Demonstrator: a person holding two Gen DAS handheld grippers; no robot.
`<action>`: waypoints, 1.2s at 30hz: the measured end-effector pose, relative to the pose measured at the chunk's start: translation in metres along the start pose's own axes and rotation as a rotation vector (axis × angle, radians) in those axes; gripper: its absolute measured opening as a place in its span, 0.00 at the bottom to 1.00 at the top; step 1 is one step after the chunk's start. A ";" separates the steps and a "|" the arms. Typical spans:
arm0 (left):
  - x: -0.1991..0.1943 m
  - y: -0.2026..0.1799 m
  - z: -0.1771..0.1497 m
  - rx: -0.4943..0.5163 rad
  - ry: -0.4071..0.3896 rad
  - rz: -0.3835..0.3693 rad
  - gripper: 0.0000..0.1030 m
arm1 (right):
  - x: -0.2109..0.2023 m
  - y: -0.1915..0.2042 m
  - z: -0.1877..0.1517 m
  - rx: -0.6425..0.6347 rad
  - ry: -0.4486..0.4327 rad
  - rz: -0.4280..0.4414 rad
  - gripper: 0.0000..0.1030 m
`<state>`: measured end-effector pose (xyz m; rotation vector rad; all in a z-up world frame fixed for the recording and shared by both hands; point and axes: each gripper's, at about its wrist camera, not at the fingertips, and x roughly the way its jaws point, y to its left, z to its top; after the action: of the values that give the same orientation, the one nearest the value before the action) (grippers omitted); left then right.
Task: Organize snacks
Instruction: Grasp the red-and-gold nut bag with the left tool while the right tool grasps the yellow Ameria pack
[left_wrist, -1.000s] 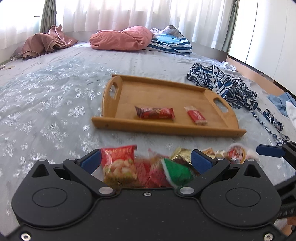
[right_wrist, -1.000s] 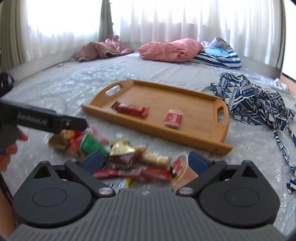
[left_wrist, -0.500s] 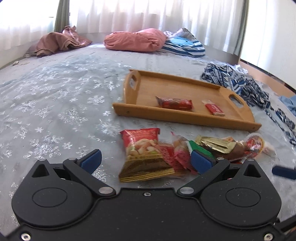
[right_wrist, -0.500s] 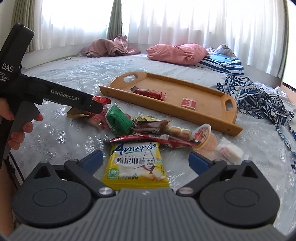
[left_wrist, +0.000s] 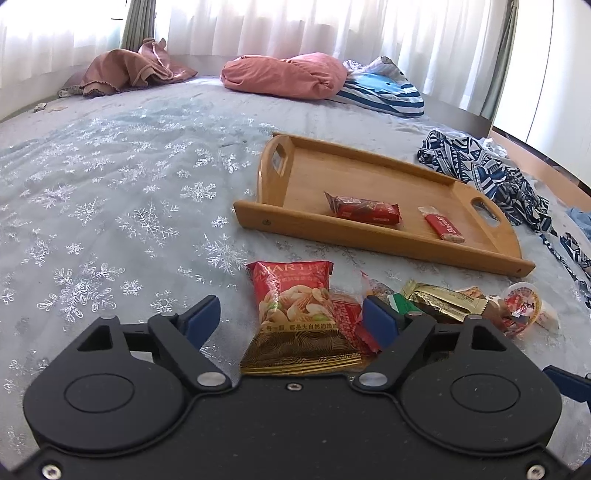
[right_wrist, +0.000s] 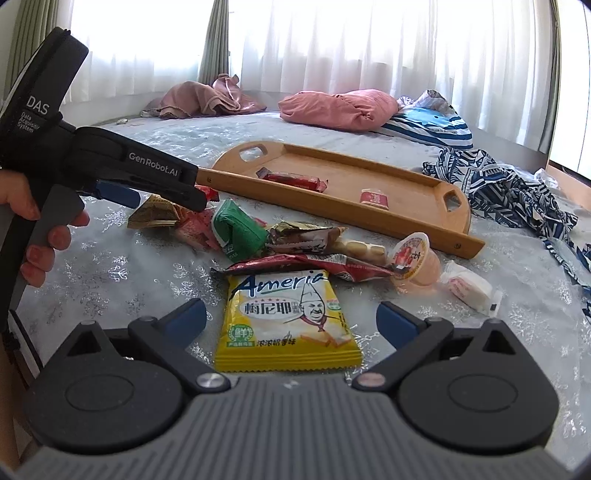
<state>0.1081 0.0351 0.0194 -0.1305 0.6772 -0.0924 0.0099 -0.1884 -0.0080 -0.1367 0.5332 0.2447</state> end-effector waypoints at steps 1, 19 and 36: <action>0.001 0.000 0.000 -0.001 0.002 0.001 0.79 | 0.000 0.000 0.000 0.005 0.001 -0.001 1.00; 0.001 0.002 -0.003 -0.017 0.034 -0.053 0.47 | 0.014 -0.002 0.001 0.076 0.033 -0.021 0.95; -0.015 -0.004 0.003 0.009 0.016 -0.049 0.45 | 0.011 0.000 0.008 0.054 0.047 -0.016 0.63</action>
<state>0.0977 0.0329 0.0314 -0.1382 0.6898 -0.1435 0.0233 -0.1842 -0.0067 -0.0946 0.5844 0.2121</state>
